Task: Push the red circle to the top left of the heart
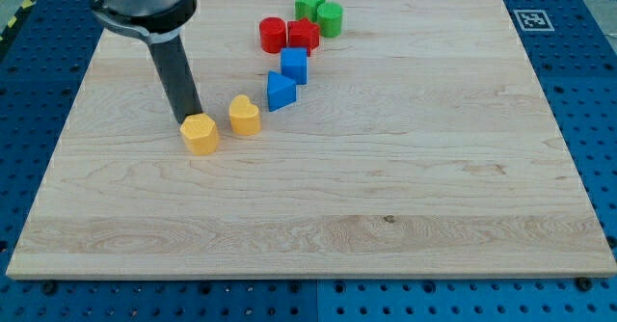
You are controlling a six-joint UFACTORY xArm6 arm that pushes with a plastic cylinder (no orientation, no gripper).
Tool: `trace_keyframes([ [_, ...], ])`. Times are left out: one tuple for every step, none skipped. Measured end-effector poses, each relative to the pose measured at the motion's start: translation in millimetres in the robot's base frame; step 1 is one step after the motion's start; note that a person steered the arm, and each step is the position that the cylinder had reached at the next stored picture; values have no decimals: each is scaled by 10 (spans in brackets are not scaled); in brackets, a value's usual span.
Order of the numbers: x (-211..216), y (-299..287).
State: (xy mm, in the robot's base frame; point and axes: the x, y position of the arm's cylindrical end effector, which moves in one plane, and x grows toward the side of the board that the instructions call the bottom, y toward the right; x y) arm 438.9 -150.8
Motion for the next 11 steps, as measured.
trace_keyframes([
  [56,0],
  [64,0],
  [64,0],
  [-187,-78],
  [-618,-147],
  [-1023,-147],
  [-1544,-26],
  [-1696,15],
  [-1713,170],
  [-1713,632],
  [-1700,1055],
])
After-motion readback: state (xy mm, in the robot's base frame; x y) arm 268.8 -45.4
